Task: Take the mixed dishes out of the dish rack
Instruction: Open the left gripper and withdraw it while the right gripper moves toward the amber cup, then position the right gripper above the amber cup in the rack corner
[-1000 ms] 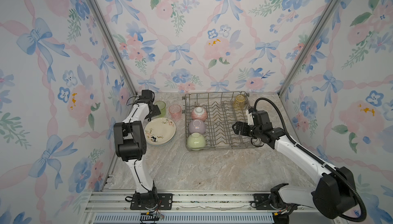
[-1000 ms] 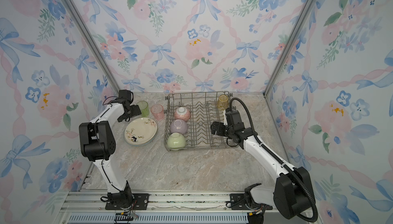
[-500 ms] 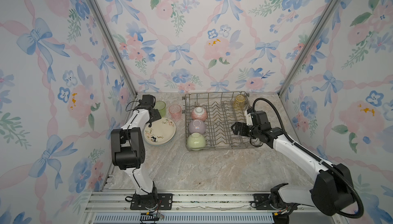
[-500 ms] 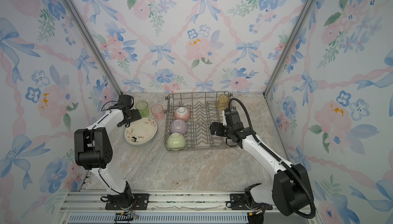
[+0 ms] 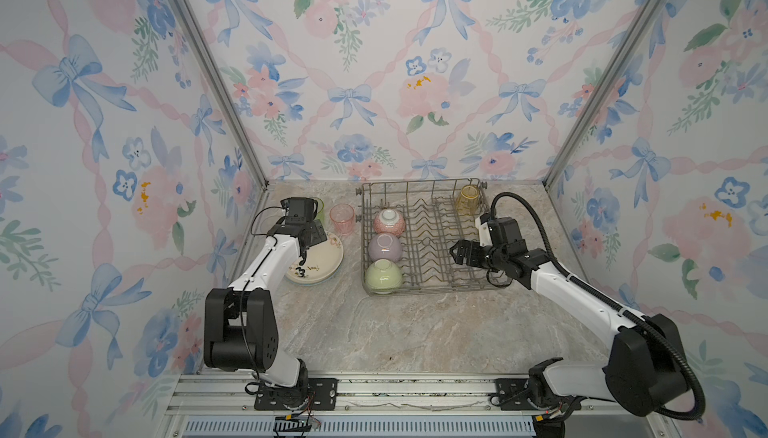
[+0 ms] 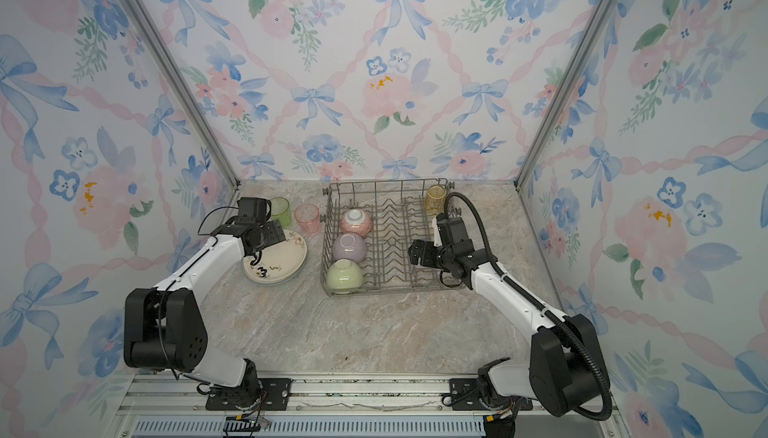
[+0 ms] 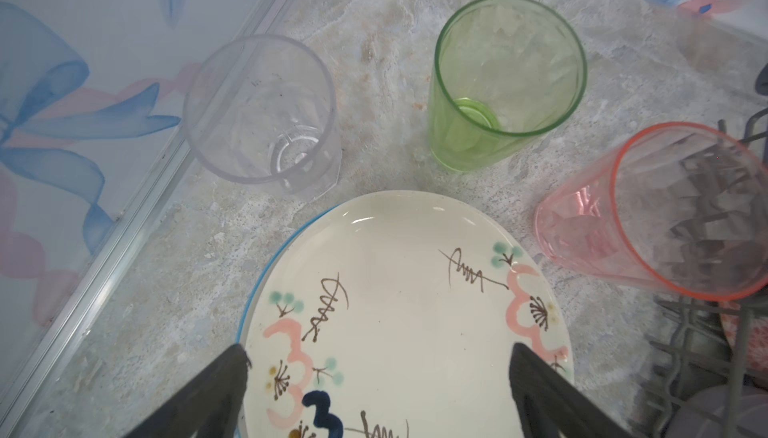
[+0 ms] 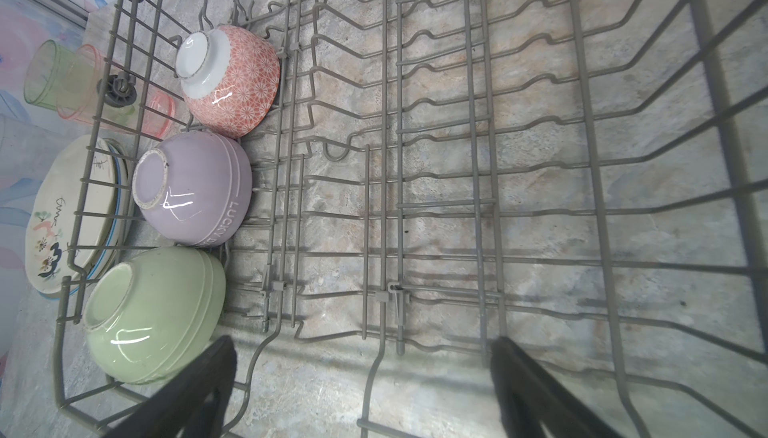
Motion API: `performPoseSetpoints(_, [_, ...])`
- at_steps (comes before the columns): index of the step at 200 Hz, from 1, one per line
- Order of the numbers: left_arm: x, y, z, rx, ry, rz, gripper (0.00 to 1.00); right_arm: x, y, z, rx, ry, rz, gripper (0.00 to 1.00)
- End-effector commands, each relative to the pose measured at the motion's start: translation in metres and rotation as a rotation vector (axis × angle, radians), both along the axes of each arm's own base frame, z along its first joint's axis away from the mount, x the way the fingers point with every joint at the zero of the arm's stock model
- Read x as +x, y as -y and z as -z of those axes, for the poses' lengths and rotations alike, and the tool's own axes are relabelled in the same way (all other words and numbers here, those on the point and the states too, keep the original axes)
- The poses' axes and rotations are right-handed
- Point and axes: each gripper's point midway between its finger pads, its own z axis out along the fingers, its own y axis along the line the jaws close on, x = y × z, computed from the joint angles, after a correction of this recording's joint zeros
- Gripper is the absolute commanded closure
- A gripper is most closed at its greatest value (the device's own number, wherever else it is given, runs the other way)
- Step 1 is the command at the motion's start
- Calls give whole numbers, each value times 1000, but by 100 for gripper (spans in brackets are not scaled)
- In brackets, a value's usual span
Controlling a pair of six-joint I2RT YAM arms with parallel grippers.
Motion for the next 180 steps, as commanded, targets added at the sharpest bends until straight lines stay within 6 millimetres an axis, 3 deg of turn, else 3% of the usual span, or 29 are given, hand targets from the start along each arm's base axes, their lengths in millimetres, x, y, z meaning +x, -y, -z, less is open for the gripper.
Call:
performPoseSetpoints(1, [-5,2,11,-29,-16,-4,2,1,-1,4,-1,-4,-13,3])
performPoseSetpoints(26, [-9,5,13,-52,-15,-4,2,4,0,1,-11,10,-12,3])
performPoseSetpoints(69, [-17,22,-17,-96,71,51,2,24,-1,-11,-44,30,-11,3])
performPoseSetpoints(99, [-21,45,-38,-124,124,138,2,56,5,-20,-56,72,31,3])
performPoseSetpoints(141, [-23,83,-71,-124,188,324,2,105,28,-20,-101,86,102,3])
performPoseSetpoints(149, [-24,85,-76,-120,200,340,2,115,34,-5,-114,59,122,3])
performPoseSetpoints(180, [-28,106,-86,-165,219,451,2,152,50,17,-122,34,162,3])
